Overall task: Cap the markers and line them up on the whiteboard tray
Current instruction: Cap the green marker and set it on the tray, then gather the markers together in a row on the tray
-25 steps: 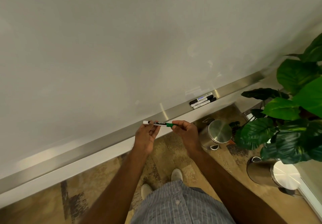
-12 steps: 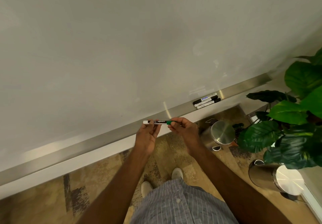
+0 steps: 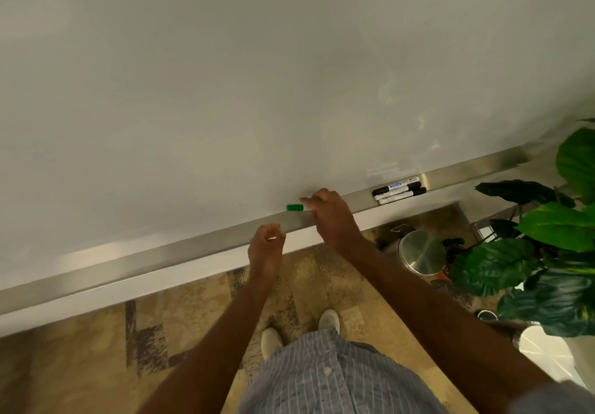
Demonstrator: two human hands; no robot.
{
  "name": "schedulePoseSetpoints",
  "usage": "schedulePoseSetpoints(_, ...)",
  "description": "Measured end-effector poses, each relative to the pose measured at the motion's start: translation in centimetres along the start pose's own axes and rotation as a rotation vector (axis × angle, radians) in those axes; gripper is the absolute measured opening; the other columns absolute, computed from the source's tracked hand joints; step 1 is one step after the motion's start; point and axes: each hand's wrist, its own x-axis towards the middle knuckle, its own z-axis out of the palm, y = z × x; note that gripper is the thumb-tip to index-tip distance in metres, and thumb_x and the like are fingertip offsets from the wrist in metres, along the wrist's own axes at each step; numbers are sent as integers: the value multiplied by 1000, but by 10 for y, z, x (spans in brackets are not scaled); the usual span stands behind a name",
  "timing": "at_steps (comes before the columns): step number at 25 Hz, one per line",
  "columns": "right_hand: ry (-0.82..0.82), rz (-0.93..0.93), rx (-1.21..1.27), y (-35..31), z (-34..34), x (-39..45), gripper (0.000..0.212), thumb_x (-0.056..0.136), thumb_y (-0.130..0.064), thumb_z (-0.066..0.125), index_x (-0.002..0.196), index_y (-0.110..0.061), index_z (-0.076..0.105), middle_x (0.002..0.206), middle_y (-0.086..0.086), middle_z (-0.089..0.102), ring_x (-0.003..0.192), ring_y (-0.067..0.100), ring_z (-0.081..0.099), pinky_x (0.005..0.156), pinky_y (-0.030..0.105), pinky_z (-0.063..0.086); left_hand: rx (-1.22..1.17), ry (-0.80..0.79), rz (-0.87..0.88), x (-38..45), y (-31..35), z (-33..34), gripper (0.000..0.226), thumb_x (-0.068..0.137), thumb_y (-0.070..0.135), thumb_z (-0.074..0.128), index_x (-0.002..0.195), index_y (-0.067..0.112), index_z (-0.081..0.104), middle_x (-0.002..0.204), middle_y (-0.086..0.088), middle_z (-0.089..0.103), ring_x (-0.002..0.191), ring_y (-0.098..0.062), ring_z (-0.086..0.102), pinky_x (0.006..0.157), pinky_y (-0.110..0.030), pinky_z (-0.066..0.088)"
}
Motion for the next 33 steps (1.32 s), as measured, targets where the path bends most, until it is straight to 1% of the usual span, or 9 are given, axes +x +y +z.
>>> schedulePoseSetpoints(3,-205,-106,-134,2,12,10,43,98,-3,51,138,-15,61,127,9,64,112,27,60,94,39,53,272,45,288,13,1,-3,29,96,16,61,125,13,63,125,-6,66,110,-20,60,91,-23,49)
schedulePoseSetpoints(7,-236,-1,-103,9,24,5,29,100,-9,51,124,-18,65,115,7,71,103,26,65,87,36,54,682,-57,481,34,-1,3,32,100,13,52,130,12,63,131,-7,65,121,-25,55,106,-34,44)
schedulePoseSetpoints(12,-294,-15,9,17,33,1,32,99,-2,50,125,-11,67,124,8,65,117,23,56,93,32,49,897,-133,514,48,6,17,28,95,10,48,102,20,73,103,-4,68,100,-26,58,80,-36,50)
schedulePoseSetpoints(15,-249,19,40,35,21,2,31,98,0,50,119,-12,69,121,8,65,115,23,55,93,37,53,906,-168,523,54,5,24,30,95,7,50,104,18,75,102,-7,68,100,-28,57,79,-38,49)
schedulePoseSetpoints(19,17,306,115,97,-23,2,32,103,-23,42,88,-18,70,95,6,68,95,24,59,80,44,55,832,-261,462,64,2,23,30,97,8,48,107,14,75,104,-7,70,101,-25,56,87,-37,49)
schedulePoseSetpoints(21,140,399,-16,131,-46,1,24,98,-15,50,99,-13,74,103,10,73,102,28,60,88,45,54,820,-280,457,65,1,23,30,97,8,48,106,13,76,101,-8,70,99,-25,57,87,-37,49)
schedulePoseSetpoints(26,-111,366,-338,177,-64,3,46,89,-3,54,133,-15,60,138,9,61,130,30,52,113,44,40,800,-289,426,64,4,26,31,96,7,47,103,13,76,96,-9,70,96,-25,57,84,-36,47)
schedulePoseSetpoints(29,-160,345,-385,185,-64,0,56,87,0,57,141,-16,53,143,12,53,136,33,44,116,46,35,784,-280,406,64,5,26,30,95,6,48,102,12,76,96,-8,69,95,-25,58,84,-37,47)
schedulePoseSetpoints(33,-172,347,-375,189,-64,-1,51,92,-1,57,142,-12,52,143,18,48,134,37,41,113,46,37,785,-284,397,63,5,27,30,95,6,47,100,13,76,95,-7,69,92,-24,57,81,-37,48)
